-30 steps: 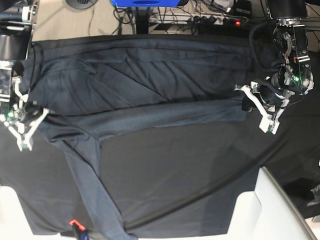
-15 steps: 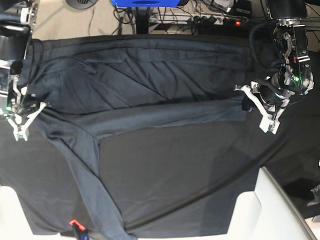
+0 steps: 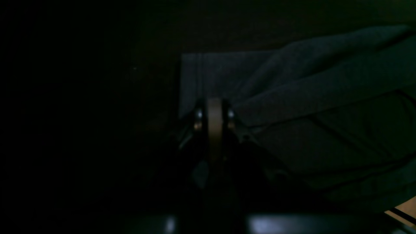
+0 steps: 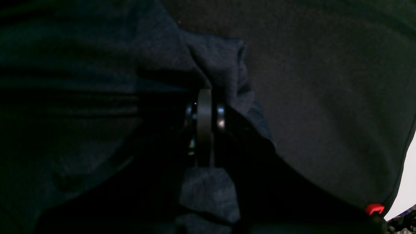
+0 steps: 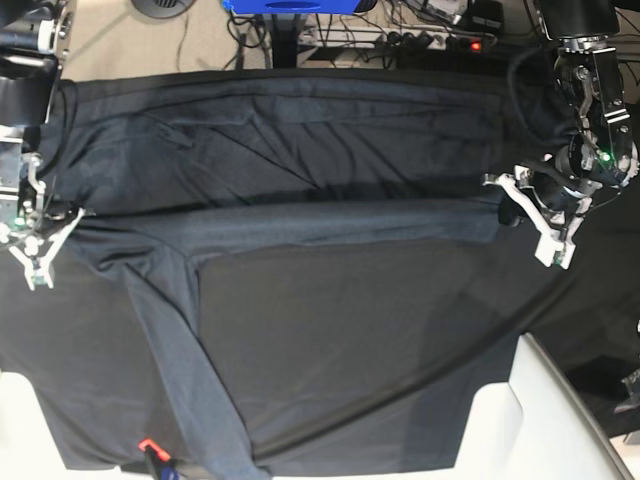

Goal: Fold the T-shirt properly
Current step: 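Lower the folded shirt half onto the body with both grippers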

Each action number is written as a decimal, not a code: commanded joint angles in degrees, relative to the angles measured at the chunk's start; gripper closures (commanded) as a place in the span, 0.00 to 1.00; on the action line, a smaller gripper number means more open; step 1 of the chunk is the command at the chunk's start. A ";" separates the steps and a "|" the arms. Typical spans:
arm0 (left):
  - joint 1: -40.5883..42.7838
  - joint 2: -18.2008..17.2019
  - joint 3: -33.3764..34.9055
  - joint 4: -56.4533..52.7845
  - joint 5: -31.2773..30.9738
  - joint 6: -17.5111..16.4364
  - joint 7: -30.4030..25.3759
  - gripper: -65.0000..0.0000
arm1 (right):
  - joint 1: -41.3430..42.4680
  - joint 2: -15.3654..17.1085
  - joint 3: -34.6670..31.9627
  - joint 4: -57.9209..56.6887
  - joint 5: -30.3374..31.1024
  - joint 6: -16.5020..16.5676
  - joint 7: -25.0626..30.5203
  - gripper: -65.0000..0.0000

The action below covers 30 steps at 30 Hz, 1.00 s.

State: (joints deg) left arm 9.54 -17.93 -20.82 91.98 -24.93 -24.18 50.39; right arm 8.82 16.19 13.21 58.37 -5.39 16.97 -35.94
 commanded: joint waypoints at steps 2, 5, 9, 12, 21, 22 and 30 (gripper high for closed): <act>-0.53 -0.84 -0.41 0.81 -0.26 0.14 -0.85 1.00 | 2.04 1.71 -0.60 0.49 -0.55 -0.49 0.73 1.00; -0.44 -0.84 -0.32 0.81 -0.26 0.14 -0.85 1.00 | 2.74 1.71 -2.88 -0.04 -0.55 -0.49 0.82 1.00; -0.35 -0.75 0.20 0.81 -0.26 0.14 -0.85 1.00 | 2.83 1.71 -3.32 -0.04 -0.55 -0.49 0.82 1.00; 0.00 -0.57 0.29 0.81 -0.26 0.14 -0.85 1.00 | 2.65 1.71 -3.67 -0.04 -0.55 -0.49 0.82 1.00; 1.05 -0.48 0.73 0.98 -0.26 0.14 -0.85 1.00 | 1.07 2.94 -5.78 -0.04 -0.63 -0.49 0.38 1.00; 1.05 -0.57 1.70 1.07 -0.26 0.14 -0.85 1.00 | 0.72 2.94 -5.78 -0.04 -0.63 -0.49 0.38 1.00; 0.53 -0.48 4.16 0.81 0.09 0.14 -1.12 1.00 | -0.78 2.85 -5.70 0.40 -0.63 -0.49 0.38 1.00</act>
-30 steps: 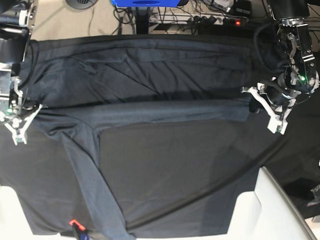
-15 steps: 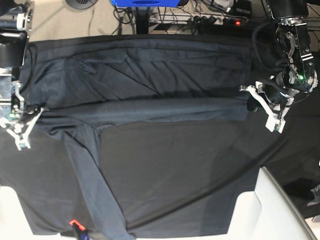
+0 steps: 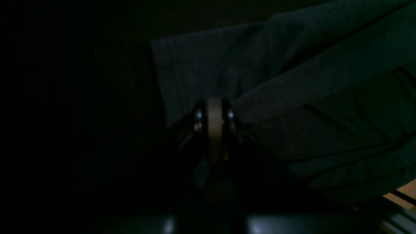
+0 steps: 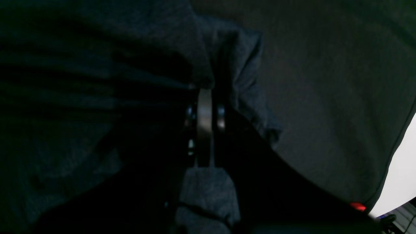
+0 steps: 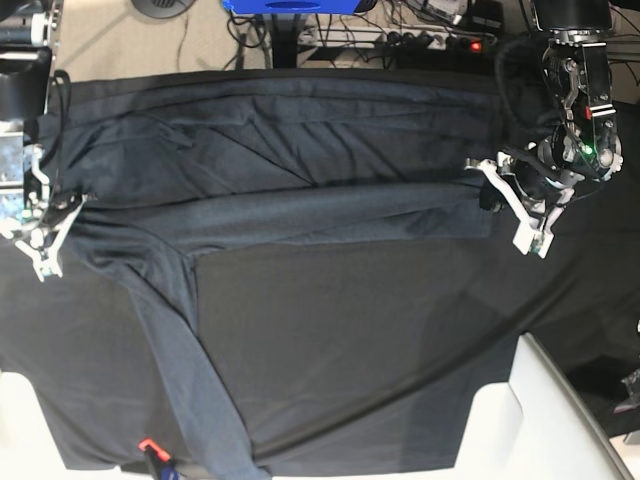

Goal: Fold the T-shirt properly
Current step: 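Lower the folded shirt half onto the body with both grippers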

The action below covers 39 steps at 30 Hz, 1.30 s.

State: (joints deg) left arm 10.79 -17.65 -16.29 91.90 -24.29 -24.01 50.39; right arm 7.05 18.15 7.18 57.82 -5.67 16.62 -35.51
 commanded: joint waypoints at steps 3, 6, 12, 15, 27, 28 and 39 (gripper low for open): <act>-0.90 -0.77 -0.45 0.81 -0.45 -0.03 -1.12 1.00 | 0.91 0.70 0.69 0.95 -0.26 -0.14 -0.05 1.00; -0.98 -1.03 -0.54 0.72 -0.45 -0.03 -1.20 1.00 | 0.73 0.53 4.73 1.56 -0.26 -0.14 -0.05 1.00; -2.21 -1.03 -0.36 -3.85 -0.45 -0.03 -1.29 1.00 | -0.32 0.53 5.61 3.23 -0.26 -0.14 -0.14 1.00; -2.57 -1.03 -0.36 -4.47 -0.45 -0.03 -1.29 1.00 | -0.41 0.53 5.70 3.50 -0.26 -0.14 -0.14 1.00; -3.80 -1.03 -0.72 -4.29 -0.45 -0.03 -1.29 1.00 | -2.79 0.53 5.79 10.00 -0.26 -0.14 -3.13 1.00; -3.80 -1.03 -0.72 -4.29 -0.45 -0.03 -1.29 1.00 | -2.87 0.53 5.79 10.53 -0.26 -0.14 -3.75 1.00; -1.42 -1.12 -0.72 -2.89 -0.45 -0.03 -1.29 1.00 | -4.90 0.53 5.87 10.88 -0.17 -0.14 -4.63 1.00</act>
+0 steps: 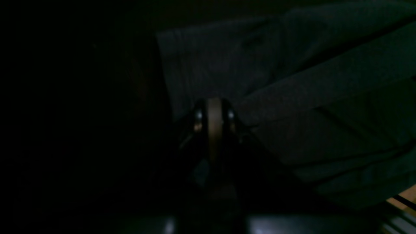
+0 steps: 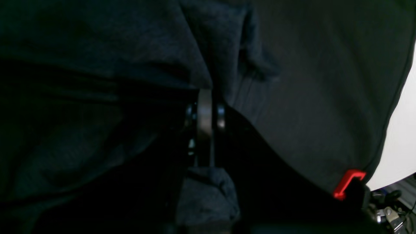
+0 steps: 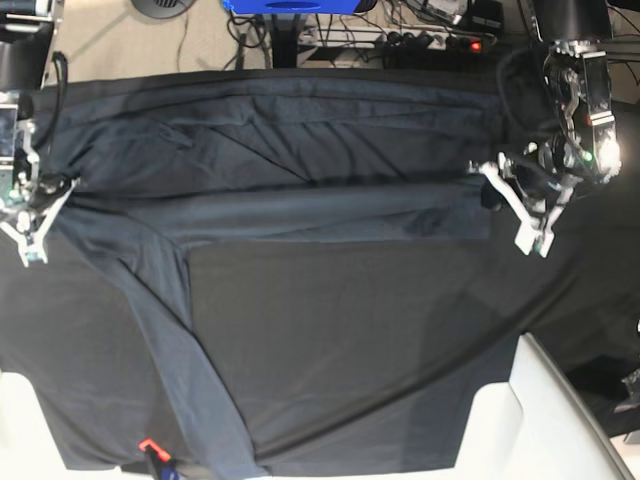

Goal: Fold the T-shirt properly
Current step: 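Lower the folded shirt half onto the body with both grippers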

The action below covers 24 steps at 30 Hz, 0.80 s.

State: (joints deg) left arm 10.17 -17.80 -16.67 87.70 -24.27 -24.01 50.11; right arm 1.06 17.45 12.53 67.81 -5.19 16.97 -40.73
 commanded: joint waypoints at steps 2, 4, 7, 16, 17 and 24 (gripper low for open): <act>0.33 -0.97 -0.35 2.89 -0.48 -0.03 -1.01 1.00 | 1.01 1.14 2.10 0.89 -0.66 -0.49 0.42 1.00; 0.68 -0.97 -0.35 3.86 -0.48 -0.03 -1.01 1.00 | 0.65 0.70 3.25 1.24 -0.66 -0.49 0.33 1.00; 0.77 -0.97 -0.43 4.12 -0.48 -0.03 -1.01 1.00 | 0.57 0.44 3.42 1.24 -0.66 -0.49 0.33 1.00; 0.86 -0.97 -0.43 3.86 -0.39 -0.03 -1.01 1.00 | -0.14 -0.53 3.42 1.24 -0.66 -0.49 0.33 1.00; 0.86 -0.97 -0.43 3.86 -0.39 -0.03 -1.01 1.00 | -0.14 -0.53 3.42 1.24 -0.66 -0.49 0.33 1.00; 2.53 -0.97 -0.52 5.09 -0.39 -0.03 -1.10 1.00 | -0.14 -0.62 3.42 1.24 -0.74 -0.49 0.33 1.00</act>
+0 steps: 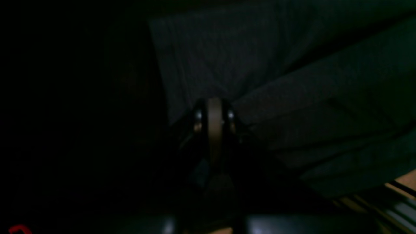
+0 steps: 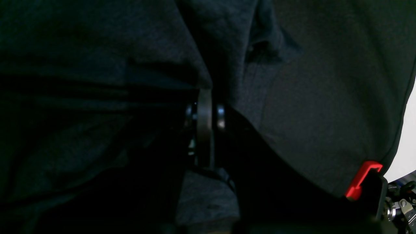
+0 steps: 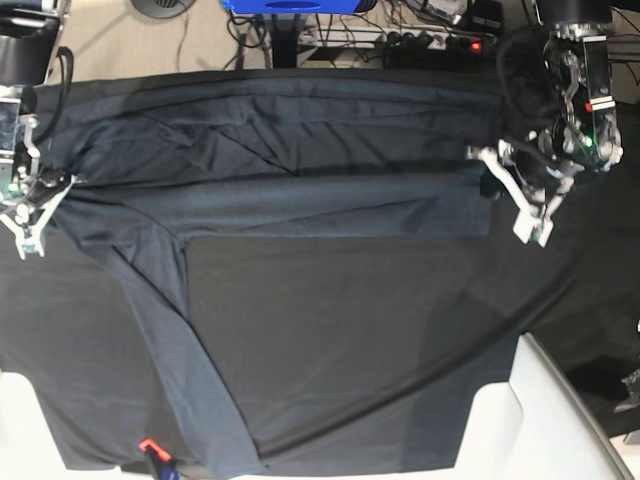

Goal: Fold the T-shirt properly
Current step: 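Lower the folded shirt half onto the body with both grippers, then open both grippers and release the folded shirt edge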

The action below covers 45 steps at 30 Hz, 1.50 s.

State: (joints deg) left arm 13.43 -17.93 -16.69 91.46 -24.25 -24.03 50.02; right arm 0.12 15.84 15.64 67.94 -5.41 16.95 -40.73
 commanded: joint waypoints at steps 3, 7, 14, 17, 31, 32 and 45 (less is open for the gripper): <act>-0.20 -1.10 -0.59 1.33 -0.41 -0.01 -1.01 1.00 | 0.80 1.18 0.32 1.20 -0.52 -0.47 0.33 1.00; -0.02 -1.54 -0.76 1.33 -0.50 -0.01 -1.01 1.00 | 0.71 1.18 0.32 2.61 -0.52 -0.47 0.16 1.00; 0.06 -1.54 -2.87 1.33 -0.50 -0.01 -1.01 1.00 | 0.28 1.26 0.32 2.78 -0.52 -0.47 -0.46 1.00; 1.56 -1.45 -2.70 1.33 -0.58 -0.01 -1.01 1.00 | 0.28 1.26 0.32 2.78 -0.52 -0.47 -0.46 1.00; 1.82 0.31 -0.67 0.98 -0.50 -0.01 -1.01 1.00 | -0.08 1.26 0.41 2.78 -0.61 -0.47 -0.54 1.00; 1.82 0.31 -0.06 0.98 -0.50 -0.01 -1.01 1.00 | -0.08 1.26 0.41 2.78 -0.61 -0.47 -0.54 1.00; 1.91 0.22 0.56 0.80 -0.50 -0.01 -1.01 1.00 | -0.08 1.26 0.41 2.52 -0.61 -0.64 -0.54 1.00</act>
State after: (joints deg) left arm 15.57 -16.71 -15.77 91.59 -24.25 -23.99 49.76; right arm -0.69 15.99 15.64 69.69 -5.41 16.95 -41.65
